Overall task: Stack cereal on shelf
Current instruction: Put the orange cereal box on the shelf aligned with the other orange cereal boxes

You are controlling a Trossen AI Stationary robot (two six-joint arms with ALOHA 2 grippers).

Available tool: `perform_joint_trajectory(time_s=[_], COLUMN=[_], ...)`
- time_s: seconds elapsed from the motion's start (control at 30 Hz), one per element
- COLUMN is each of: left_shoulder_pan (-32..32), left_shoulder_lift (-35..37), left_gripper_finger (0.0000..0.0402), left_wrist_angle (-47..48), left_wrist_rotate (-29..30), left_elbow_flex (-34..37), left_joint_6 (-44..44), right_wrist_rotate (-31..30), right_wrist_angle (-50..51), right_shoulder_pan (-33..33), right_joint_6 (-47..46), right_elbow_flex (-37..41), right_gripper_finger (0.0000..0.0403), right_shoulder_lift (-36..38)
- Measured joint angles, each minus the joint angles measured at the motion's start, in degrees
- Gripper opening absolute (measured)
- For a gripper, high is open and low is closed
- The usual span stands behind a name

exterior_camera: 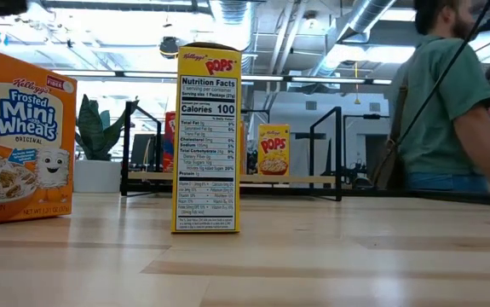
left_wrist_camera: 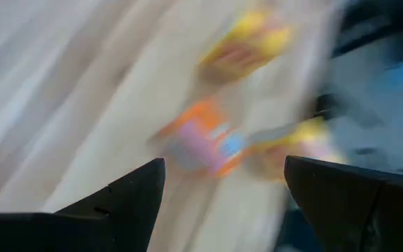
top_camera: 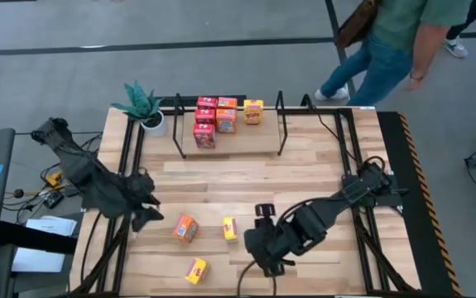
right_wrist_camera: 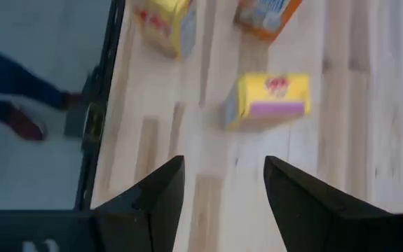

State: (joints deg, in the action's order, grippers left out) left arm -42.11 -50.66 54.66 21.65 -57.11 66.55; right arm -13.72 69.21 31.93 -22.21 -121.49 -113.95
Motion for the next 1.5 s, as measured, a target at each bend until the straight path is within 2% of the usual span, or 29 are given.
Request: perform_joint_trajectory(time_s=[0.07,0.13,0.3,0.43,0.57,0.7,0.83,0.97,1.5], left_shoulder_pan=[-2.3,-5.7,-15.3,-19.8,-21.4,-20.9,-18.9,-16.6,-2.2], left_shoulder_lift=[-6.4,-12.6,-27.7,-38.2,-44.9,-48.6,-50.3,-50.6,-50.6], left_gripper_finger=[0.0286,0.0286,0.0286,0.0286,0.0286,0.0286,0.0286,0.0286,0.0286], left_wrist_angle=[8.6,12.3,7.4,5.9,1.8,-1.8,-0.2,0.0,-2.4], left_wrist_rotate=[-0.4,-0.9,1.6,2.7,6.1,10.6,11.7,16.3,25.7], left_elbow_flex=[-2.6,-2.8,-2.6,-2.5,-2.5,-2.5,-2.4,-2.3,-2.3], left_joint_6=[9.6,19.3,31.9,43.1,50.4,51.8,51.8,51.2,27.5], right_wrist_rotate=[-0.1,-0.1,0.0,0.0,0.1,0.1,0.3,0.3,0.3], right_wrist_angle=[-1.8,-2.5,-2.5,-2.7,-3.5,-5.1,-5.8,-6.0,-9.5], right_shoulder_pan=[-0.9,-1.7,-2.7,-3.4,-4.1,-4.8,-5.5,-5.6,-7.4], right_joint_6=[0.6,0.6,1.8,3.0,4.2,4.8,4.9,4.8,7.4], right_elbow_flex=[0.0,0.0,0.0,0.0,0.0,0.0,0.0,0.0,0.0], right_gripper_finger=[0.0217,0.0215,0.0211,0.0207,0.0203,0.0199,0.0194,0.019,0.0177], right_shoulder_lift=[0.0,0.0,0.0,0.0,0.0,0.0,0.0,0.0,0.0])
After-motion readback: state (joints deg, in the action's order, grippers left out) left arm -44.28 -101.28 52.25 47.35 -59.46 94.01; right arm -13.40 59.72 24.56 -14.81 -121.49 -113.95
